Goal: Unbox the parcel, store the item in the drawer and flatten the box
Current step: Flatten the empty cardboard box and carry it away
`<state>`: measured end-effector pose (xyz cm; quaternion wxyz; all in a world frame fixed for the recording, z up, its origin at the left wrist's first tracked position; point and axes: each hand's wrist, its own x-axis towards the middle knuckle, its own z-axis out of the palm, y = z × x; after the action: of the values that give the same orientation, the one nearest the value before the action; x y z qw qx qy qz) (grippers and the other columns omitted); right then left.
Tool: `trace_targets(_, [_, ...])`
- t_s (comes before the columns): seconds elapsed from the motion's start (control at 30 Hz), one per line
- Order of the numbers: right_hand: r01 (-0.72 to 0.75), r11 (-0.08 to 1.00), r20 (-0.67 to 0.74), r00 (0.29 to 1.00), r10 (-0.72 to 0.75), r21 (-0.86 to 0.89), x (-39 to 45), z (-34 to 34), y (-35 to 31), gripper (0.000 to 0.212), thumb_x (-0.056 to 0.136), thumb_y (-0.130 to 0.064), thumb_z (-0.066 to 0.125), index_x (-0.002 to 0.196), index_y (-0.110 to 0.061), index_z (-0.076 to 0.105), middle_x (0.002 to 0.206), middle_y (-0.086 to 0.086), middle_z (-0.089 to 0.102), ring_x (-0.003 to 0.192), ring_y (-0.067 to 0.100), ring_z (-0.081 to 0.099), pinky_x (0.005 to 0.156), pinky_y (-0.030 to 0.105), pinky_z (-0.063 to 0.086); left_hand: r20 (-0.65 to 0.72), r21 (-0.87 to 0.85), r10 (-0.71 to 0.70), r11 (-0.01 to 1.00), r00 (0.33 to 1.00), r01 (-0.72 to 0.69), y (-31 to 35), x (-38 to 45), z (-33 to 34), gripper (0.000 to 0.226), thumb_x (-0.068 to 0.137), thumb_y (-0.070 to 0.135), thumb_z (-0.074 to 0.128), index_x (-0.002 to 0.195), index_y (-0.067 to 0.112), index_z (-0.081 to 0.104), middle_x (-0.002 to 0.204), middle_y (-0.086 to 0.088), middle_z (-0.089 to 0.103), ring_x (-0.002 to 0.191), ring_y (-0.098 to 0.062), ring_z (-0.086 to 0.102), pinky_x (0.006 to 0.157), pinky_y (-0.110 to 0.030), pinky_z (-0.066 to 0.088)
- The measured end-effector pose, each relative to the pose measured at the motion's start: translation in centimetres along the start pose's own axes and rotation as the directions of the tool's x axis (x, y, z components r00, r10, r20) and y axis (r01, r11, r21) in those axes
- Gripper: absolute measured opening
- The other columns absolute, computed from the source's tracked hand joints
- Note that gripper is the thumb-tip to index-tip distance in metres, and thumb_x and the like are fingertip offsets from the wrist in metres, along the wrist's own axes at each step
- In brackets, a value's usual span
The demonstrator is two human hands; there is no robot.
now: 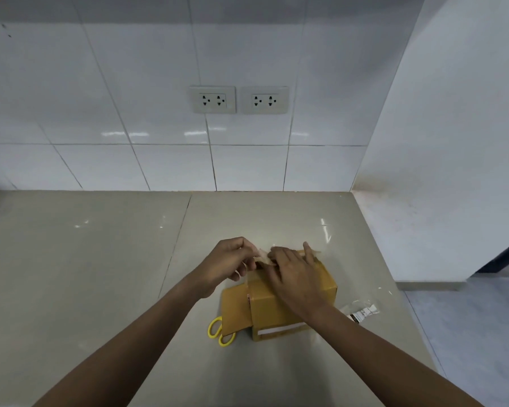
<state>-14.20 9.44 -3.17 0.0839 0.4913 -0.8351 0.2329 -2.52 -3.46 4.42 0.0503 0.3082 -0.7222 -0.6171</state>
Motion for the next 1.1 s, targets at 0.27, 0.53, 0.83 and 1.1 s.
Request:
trace_targets(0.27, [0.004,1.000,-0.060,0.998,-0.006,-0.030,-0.2,-0.2,-0.4,0.037,0.098,-0.034,0.028,0.093,-0.023,0.063,0.086,-0.008,0.070,0.083,0.010,0.065,0.106,0.044,0.037,-0.033,0.647,0.332,0.726,0.943,-0.233,-4.8,0.6,-1.0,0.042,0.099,0.017,0.046,0.140,0.025,0.046,0.132,0.000,0.059,0.117,-0.016,0.057,0.100,-0.028,0.045])
trace_targets(0.53, [-0.171,0.950,-0.023,0.983,0.183,0.261,0.1,-0.8,-0.2,0.026,0.102,-0.031,0.034,0.096,-0.018,0.055,0.073,-0.002,0.064,0.063,0.014,0.058,0.056,0.030,0.045,0.263,0.884,0.083,0.377,0.961,-0.275,-6.2,-0.7,3.1,0.136,0.047,0.099,0.029,0.153,0.022,-0.009,0.160,0.003,-0.018,0.147,-0.015,-0.017,0.116,-0.062,0.002])
trace_targets(0.83, [-0.402,0.705,-0.002,0.868,0.496,0.584,1.4,-2.4,1.5,0.031,0.101,-0.029,0.039,0.087,-0.016,0.064,0.077,-0.003,0.071,0.074,0.012,0.066,0.068,0.033,0.051,0.245,0.886,0.079,0.386,0.966,-0.256,-6.7,0.1,3.0,0.119,0.064,0.089,0.025,0.154,0.014,0.006,0.162,-0.007,0.011,0.149,-0.021,0.009,0.119,-0.042,0.016])
trace_targets(1.1, [-0.551,0.221,0.285,0.684,0.671,0.805,1.4,-4.9,6.4,0.027,0.096,-0.016,0.042,0.088,-0.009,0.067,0.086,0.010,0.074,0.088,0.026,0.070,0.081,0.043,0.054,0.248,0.853,0.058,0.461,0.967,-0.247,-6.7,0.1,3.3,0.112,0.074,0.082,0.040,0.154,0.013,0.002,0.162,-0.009,0.006,0.150,-0.021,0.004,0.121,-0.037,0.012])
